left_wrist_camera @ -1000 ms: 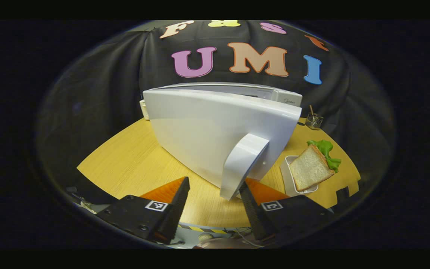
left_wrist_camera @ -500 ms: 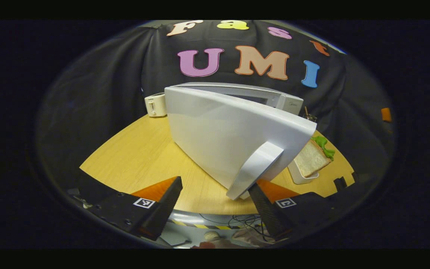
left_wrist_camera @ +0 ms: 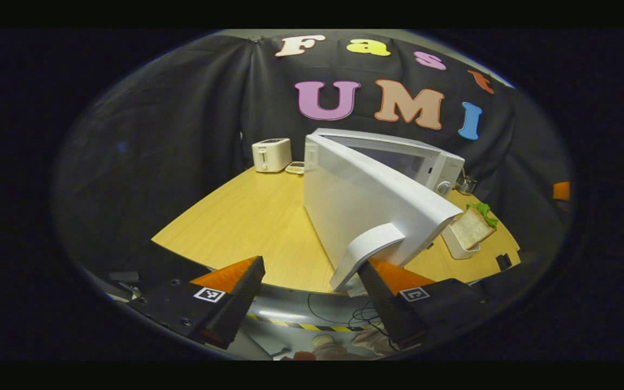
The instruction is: Open the microwave oven with the left hand, put the food in, and close the microwave oven.
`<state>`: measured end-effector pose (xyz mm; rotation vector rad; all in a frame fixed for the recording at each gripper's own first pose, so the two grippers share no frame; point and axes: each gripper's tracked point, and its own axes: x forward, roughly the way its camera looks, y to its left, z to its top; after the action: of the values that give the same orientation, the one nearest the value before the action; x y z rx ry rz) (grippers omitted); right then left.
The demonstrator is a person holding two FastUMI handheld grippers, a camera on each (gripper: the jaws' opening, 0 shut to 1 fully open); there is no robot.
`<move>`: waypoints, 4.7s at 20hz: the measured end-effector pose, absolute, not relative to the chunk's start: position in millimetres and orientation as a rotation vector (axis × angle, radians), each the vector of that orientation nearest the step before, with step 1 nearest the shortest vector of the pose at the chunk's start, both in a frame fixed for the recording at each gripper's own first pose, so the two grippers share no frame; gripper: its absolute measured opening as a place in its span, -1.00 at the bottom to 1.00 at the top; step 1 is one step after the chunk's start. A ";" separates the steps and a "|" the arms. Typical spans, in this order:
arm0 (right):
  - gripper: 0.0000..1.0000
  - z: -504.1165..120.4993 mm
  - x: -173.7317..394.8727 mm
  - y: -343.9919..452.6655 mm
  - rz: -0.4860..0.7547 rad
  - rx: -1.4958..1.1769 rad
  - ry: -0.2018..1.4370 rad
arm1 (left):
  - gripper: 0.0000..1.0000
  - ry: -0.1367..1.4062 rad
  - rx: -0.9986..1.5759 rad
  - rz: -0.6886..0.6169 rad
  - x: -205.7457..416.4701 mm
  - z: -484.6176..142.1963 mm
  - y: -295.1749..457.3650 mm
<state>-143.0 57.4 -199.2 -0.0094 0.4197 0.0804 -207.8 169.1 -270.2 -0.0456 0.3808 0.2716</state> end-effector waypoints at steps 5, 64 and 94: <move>0.98 -206.6 -157.4 72.5 0.086 -0.024 0.428 | 0.96 0.360 -0.071 0.346 -232.3 -262.0 214.6; -0.28 -345.2 14.2 72.8 0.012 0.131 1.103 | 0.91 0.158 -0.122 0.826 -193.3 -152.8 330.5; -0.23 -343.8 30.7 376.2 0.314 0.750 0.687 | 0.91 0.204 -0.101 0.483 -158.7 -173.1 381.9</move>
<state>30.7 376.2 -343.8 0.7502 0.6865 0.3142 -158.7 381.9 -173.1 -0.1009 0.2037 0.4829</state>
